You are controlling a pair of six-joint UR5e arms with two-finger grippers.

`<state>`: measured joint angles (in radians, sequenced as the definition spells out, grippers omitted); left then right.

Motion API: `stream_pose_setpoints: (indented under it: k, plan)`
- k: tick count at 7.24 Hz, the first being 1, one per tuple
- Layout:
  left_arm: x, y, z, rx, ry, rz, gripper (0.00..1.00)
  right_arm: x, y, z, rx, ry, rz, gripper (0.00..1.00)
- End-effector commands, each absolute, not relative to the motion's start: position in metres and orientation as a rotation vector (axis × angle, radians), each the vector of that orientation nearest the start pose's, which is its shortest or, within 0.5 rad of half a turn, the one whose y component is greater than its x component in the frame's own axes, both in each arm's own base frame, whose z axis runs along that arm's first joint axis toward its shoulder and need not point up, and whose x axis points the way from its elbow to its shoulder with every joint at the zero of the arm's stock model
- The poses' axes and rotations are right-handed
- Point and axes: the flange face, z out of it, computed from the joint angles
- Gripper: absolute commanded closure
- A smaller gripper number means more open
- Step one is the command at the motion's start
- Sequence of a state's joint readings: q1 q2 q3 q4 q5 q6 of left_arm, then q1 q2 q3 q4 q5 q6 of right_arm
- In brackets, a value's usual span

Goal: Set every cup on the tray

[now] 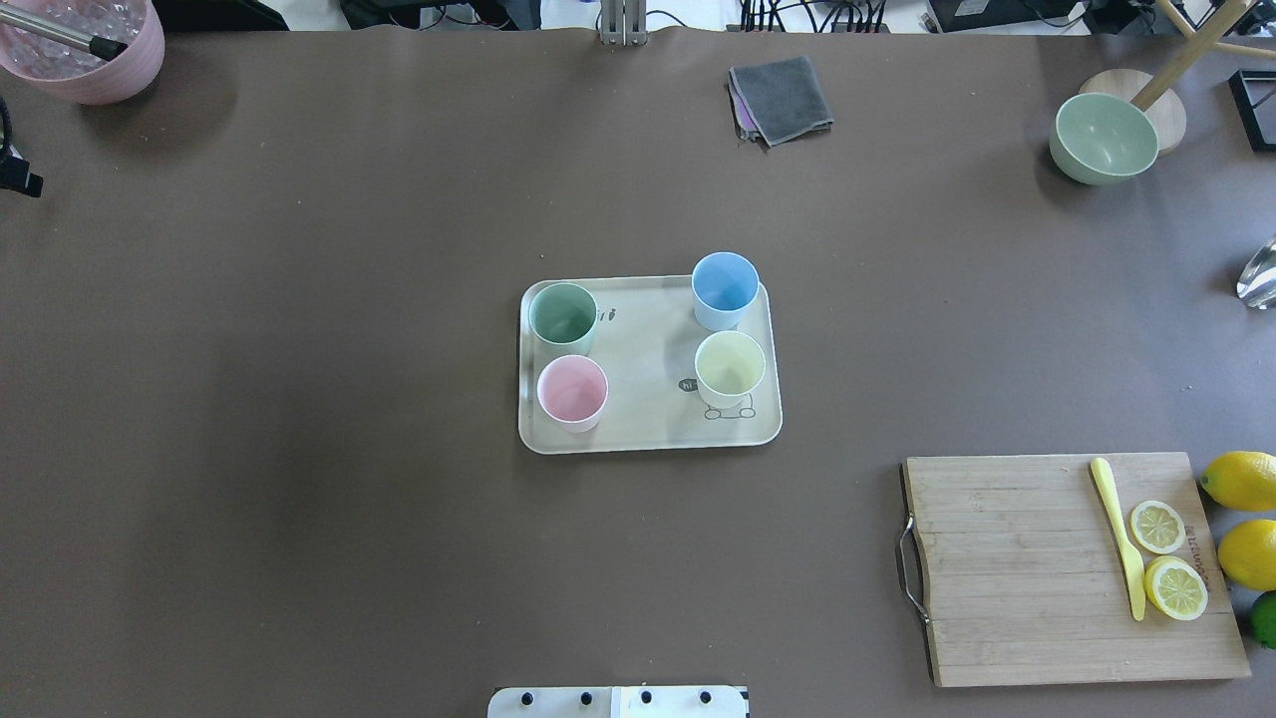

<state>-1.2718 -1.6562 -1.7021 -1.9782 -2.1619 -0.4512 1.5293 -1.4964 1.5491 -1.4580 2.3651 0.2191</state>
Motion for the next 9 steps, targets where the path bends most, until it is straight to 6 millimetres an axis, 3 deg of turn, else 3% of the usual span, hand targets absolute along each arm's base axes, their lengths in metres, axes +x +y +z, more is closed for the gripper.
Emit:
stream_pose_setpoints:
  k: [1,2,6,7,9]
  plan:
    - [0.057,-0.510,0.558,0.292,0.798,0.117,0.02,0.065,-0.511,0.644,0.057,-0.816,0.082,0.00]
    - [0.036,-0.490,0.580,0.266,0.793,0.085,0.02,0.067,-0.500,0.654,0.059,-0.823,0.052,0.00]
    - [-0.055,-0.499,0.583,0.236,0.763,0.085,0.02,0.067,-0.492,0.666,0.040,-0.812,0.061,0.00]
    - [-0.065,-0.508,0.572,0.224,0.754,0.077,0.02,0.067,-0.492,0.664,0.042,-0.816,0.059,0.00]
    - [-0.067,-0.489,0.598,0.182,0.722,0.052,0.02,0.067,-0.491,0.666,0.037,-0.809,0.070,0.00]
